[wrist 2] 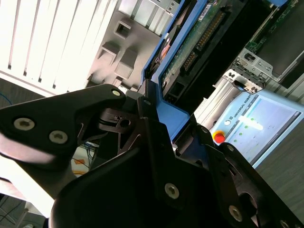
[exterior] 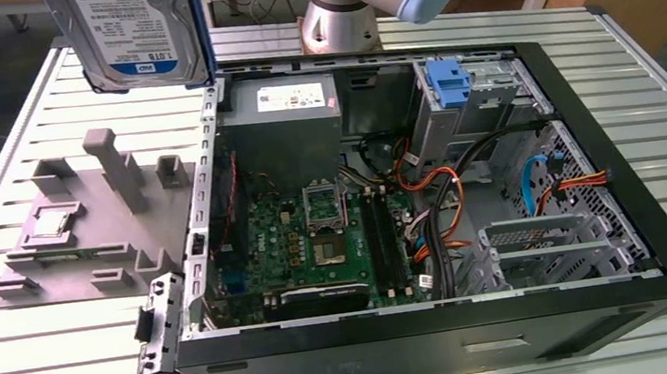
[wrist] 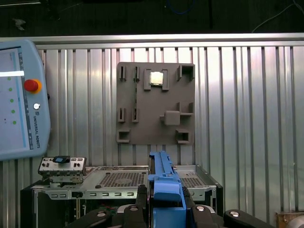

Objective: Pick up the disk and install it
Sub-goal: 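Pick up the disk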

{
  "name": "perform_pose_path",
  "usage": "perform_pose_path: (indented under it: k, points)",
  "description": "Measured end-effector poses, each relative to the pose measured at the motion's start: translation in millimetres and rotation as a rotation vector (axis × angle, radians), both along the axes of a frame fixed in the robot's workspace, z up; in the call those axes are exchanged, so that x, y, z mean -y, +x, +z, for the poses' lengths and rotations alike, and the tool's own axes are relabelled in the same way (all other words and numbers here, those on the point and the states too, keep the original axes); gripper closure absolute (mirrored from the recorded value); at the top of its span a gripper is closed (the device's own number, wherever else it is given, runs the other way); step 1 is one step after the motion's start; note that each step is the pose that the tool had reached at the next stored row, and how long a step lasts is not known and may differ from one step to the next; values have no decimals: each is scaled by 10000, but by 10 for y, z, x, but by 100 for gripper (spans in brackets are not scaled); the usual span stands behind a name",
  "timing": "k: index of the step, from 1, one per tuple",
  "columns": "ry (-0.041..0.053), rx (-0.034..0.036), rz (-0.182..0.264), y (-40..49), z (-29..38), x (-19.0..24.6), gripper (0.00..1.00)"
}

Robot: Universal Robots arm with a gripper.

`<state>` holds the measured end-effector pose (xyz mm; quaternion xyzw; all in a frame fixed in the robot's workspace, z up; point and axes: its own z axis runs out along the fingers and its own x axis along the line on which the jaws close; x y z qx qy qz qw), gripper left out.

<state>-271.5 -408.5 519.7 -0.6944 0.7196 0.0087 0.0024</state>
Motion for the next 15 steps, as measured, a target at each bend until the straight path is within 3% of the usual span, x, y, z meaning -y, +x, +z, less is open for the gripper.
perform_pose_path:
  k: [15]
  points:
    - [0, 0, 0, 32, 0, 14, 64]
